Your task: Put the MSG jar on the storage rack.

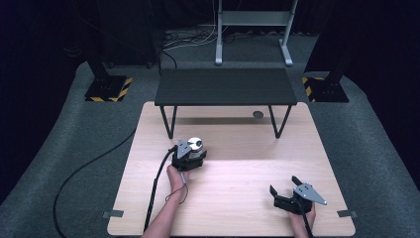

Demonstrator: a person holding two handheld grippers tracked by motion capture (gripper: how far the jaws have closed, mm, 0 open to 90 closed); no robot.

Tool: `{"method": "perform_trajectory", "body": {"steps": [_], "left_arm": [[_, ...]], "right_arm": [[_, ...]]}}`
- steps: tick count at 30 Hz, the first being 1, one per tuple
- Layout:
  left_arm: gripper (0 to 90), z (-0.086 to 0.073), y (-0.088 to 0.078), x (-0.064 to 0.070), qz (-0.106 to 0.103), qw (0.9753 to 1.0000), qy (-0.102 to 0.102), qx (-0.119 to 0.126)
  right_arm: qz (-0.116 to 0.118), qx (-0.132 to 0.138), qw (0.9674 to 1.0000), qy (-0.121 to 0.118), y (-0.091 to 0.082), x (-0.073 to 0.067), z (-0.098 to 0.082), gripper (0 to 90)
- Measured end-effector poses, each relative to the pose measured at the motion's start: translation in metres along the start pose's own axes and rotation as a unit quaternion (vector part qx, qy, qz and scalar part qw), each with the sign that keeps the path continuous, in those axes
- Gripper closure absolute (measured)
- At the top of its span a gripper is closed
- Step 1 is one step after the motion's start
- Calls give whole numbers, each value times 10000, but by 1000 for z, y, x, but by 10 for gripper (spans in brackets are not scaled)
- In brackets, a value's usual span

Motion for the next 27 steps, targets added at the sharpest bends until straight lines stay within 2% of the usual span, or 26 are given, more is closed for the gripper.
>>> {"method": "perform_trajectory", "body": {"steps": [3,5,10,19,22,27], "left_arm": [[310,6,-2,2,-34,10000,13,48],[310,14,-3,3,-93,9999,112,50],[309,29,-5,5,-168,9996,193,97],[310,62,-6,13,-383,9982,330,314],[309,73,-6,14,-446,9979,273,388],[309,94,-3,15,-559,9969,311,461]], "right_arm": [[-3,-22,10000,-8,1,0,0,24],[-5,-39,10000,-11,1,-1,0,24],[-4,-53,10000,-13,1,-1,1,24],[-6,-62,10000,2,1,0,1,24],[0,-69,10000,-1,1,0,1,24],[0,-71,10000,0,1,0,1,24]]}}
Point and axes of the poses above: each handheld gripper's, and its own axes: y roughly forward along the jaws, z roughly out of its top, x roughly to its right, the point moved 9 cm from there along y, roughly forward along the jaws, and after that the axes turned 11 degrees about x, right-handed, at the moved point
